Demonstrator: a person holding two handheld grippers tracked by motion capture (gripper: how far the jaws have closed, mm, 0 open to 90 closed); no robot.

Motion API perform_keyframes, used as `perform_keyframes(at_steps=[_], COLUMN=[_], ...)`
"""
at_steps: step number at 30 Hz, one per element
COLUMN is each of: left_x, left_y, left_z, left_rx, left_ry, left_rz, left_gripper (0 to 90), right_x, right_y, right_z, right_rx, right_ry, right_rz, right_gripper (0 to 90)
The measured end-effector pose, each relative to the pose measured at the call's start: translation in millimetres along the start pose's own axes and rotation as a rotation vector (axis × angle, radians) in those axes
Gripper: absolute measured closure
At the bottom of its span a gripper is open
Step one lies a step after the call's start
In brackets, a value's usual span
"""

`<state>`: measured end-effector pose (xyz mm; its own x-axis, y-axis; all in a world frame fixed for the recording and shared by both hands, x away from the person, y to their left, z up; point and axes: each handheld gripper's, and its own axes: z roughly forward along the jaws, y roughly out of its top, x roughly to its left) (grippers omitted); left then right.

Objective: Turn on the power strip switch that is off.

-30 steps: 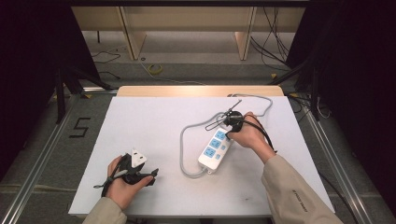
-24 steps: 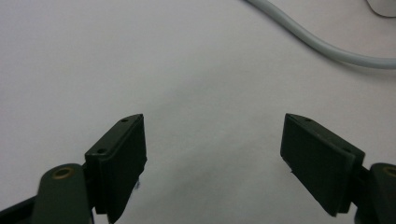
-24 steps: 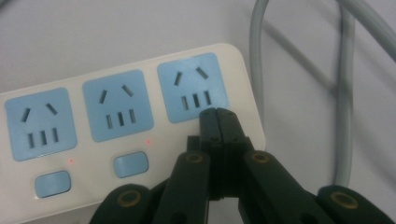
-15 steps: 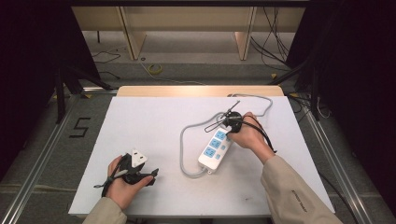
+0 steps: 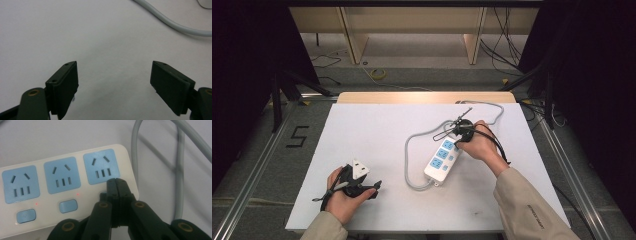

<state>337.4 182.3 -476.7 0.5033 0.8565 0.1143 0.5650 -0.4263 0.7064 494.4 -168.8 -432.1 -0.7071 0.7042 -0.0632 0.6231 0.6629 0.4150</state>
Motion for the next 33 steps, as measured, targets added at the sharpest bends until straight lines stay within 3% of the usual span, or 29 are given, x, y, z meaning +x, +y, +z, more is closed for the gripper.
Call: perform_keyframes(at_steps=[12,22,33], left_x=[-1.0,-1.2,-1.5], left_y=[-0.1,-0.3,-0.4], left_z=[0.7,0.9,1.5], left_rx=[-0.001,0.0,0.005], left_ry=[-0.001,-0.001,-0.004], left_rz=[-0.003,-0.006,0.002], left_gripper=[22.3,22.3,22.3], right_x=[-4.5,-11.1,-10.9], right_y=[-10.0,-32.5,-55.4], right_z=[-10.8,-20.4,-27.7], right_rx=[-0.039,-0.112,-0.15], right_ry=[0.023,0.055,0.092], right_rz=[0.027,0.061,0.084], right_gripper=[84.7,76.5,68.3])
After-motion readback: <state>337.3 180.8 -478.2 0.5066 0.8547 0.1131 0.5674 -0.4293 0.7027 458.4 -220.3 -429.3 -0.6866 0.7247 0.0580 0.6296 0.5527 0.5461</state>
